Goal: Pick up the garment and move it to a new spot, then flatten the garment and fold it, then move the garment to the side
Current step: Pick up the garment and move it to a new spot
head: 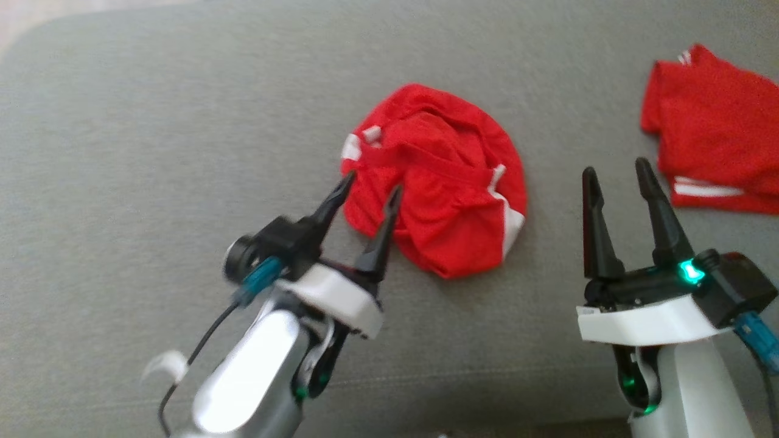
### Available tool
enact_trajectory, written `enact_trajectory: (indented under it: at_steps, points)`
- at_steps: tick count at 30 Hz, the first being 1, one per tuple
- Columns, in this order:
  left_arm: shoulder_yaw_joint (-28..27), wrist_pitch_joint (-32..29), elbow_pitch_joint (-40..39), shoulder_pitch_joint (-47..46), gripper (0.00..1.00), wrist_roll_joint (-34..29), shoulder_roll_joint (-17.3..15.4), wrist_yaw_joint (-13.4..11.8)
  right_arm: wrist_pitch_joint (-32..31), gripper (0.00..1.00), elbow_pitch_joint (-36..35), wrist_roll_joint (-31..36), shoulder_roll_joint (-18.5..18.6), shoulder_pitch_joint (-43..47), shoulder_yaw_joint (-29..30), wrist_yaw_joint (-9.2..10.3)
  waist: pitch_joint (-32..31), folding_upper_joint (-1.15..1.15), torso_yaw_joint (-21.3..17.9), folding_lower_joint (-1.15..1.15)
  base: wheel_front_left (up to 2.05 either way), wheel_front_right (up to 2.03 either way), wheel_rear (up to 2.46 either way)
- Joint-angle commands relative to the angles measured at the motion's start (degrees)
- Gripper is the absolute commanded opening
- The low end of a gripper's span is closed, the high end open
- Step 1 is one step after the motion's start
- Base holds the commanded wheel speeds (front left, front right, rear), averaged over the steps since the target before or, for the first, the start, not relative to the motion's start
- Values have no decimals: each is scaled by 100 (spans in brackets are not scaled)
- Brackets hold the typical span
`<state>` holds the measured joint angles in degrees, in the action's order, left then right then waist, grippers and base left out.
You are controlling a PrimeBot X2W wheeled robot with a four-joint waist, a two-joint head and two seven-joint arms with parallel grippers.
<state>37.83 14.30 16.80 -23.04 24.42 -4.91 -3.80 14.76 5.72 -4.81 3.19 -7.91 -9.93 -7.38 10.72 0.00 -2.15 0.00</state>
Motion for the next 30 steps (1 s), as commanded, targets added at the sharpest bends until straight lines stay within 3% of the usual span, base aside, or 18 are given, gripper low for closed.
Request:
enact_trajectory:
  at_steps: [1, 12, 19, 30]
  points:
    - [-409, 70, -379, 115, 100, -128, -96, -75, 24, 100, -122, 17, -31, -11, -135, -11, -419, 0, 434, 0, 0, 0, 0]
    - [-1802, 70, -1565, 1697, 100, -1180, -158, -265, 24, 100, 59, 35, -31, 471, -80, -11, -948, 0, 827, 0, 0, 0, 0]
    - [-2121, 70, -2010, 2447, 100, -1898, -127, -353, 24, 100, 3, 131, -31, 890, 65, -11, -1148, 0, 976, 0, 0, 0, 0]
    - [-2484, 70, -2061, 2736, 100, -2086, 38, -229, 24, 100, 14, 37, -31, 1050, 28, -11, -1216, 0, 1007, 0, 0, 0, 0]
